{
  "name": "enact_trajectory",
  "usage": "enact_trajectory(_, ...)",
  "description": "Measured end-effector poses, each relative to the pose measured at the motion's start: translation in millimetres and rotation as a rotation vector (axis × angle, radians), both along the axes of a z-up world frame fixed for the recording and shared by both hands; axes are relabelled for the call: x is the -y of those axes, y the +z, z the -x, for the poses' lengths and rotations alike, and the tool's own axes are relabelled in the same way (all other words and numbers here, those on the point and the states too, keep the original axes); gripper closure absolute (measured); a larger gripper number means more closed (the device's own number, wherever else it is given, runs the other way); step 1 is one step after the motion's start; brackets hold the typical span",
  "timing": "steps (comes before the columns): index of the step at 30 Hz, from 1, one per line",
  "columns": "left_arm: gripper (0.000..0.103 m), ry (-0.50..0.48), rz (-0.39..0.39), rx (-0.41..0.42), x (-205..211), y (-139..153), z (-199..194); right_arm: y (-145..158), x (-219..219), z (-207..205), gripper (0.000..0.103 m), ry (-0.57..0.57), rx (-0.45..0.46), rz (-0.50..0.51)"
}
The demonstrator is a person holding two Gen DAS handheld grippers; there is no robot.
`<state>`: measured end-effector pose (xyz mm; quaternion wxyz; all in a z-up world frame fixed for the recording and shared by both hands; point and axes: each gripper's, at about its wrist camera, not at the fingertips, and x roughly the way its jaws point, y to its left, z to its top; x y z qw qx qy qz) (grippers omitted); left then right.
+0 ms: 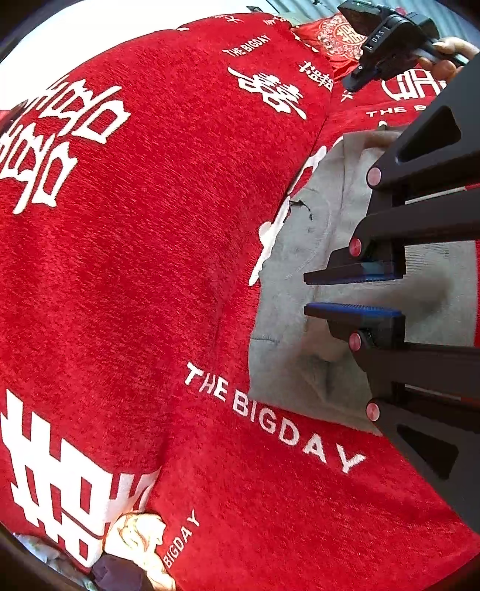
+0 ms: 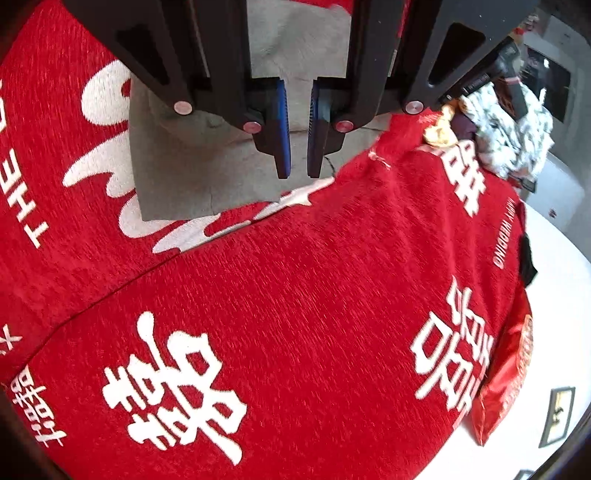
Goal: Fold small clothes
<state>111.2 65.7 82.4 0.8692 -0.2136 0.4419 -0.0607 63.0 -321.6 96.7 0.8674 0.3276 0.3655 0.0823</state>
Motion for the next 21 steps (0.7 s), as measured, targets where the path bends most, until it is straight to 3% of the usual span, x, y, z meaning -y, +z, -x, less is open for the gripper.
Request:
enact_trajectory(5,0.092,-0.007,-0.023,-0.023,1.9,-15.3,2.8,-22.1,-8.2,7.8,0.087,0.033,-0.120,0.072)
enact_trajectory(7,0.092,-0.010,-0.017,-0.041,-0.5,-22.7,6.6,-32.0,-9.7,17.6,0.077,0.045,-0.145,0.096)
enact_trajectory(9,0.092,-0.019,-0.002,-0.083,-5.3,-32.0,10.0,-45.6,-9.3,27.3,0.050,0.051,-0.182,0.071)
enact_trajectory(17,0.092,-0.004,0.030,-0.188,-26.5,-56.4,19.0,-65.7,-10.6,35.6,0.048,0.060,-0.205,-0.057)
enact_trajectory(21,0.092,-0.016,0.041,-0.198,-27.5,-56.7,17.0,-61.2,-21.1,30.9,0.042,0.086,-0.198,-0.047)
